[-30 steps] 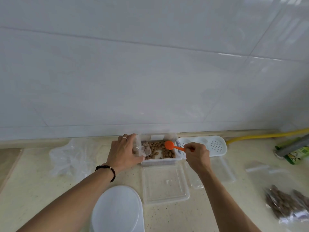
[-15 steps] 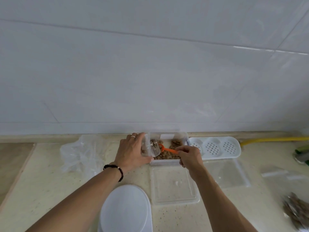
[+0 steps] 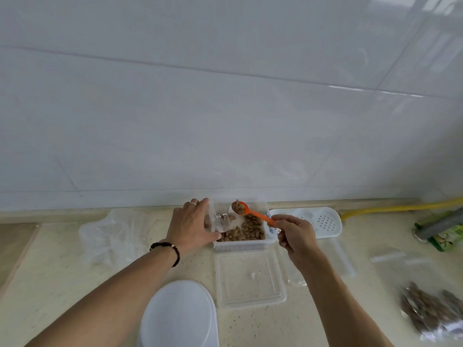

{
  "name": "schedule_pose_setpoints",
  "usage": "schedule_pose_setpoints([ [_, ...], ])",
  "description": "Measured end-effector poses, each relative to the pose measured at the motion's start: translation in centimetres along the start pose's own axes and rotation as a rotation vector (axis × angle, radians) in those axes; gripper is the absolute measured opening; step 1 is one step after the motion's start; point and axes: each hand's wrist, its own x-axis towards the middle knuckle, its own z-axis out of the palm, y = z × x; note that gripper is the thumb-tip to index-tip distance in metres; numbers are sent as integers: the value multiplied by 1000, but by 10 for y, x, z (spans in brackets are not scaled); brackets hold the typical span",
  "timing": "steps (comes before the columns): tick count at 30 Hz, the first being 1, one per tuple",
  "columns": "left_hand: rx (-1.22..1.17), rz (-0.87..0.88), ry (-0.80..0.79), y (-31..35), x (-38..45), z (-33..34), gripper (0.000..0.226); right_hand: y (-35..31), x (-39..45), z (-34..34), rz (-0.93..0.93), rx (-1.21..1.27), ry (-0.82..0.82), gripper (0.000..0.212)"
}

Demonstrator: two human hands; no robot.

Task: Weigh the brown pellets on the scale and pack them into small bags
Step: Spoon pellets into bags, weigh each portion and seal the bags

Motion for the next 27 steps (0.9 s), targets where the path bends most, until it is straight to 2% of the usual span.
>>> schedule_pose_setpoints([
  [4,-40,-29,11,11,2,-7,77,-23,-18,6,-217,-206,-30,22],
  [8,-118,-45,19,24,-1,-19,83,-34,-45,19,-574,-623,-91,22],
  [10,-147,-44,34,30,-7,-25,80,-36,-59,19,-721,-695,-59,21],
  [12,-157,-37,50,36,-15,-32,76,-38,-72,13,-771,-671,1,22],
  [16,-176,-24,59,48,-38,-44,77,-40,-93,-4,-666,-498,87,25],
  [21,-269,-19,129,70,-76,-58,75,-24,-109,-32,-404,-29,193,21],
  [24,-346,13,159,86,-104,-59,79,13,-120,-51,-263,69,223,22],
  [27,-354,58,171,99,-130,-50,74,62,-136,-71,-145,84,258,22],
])
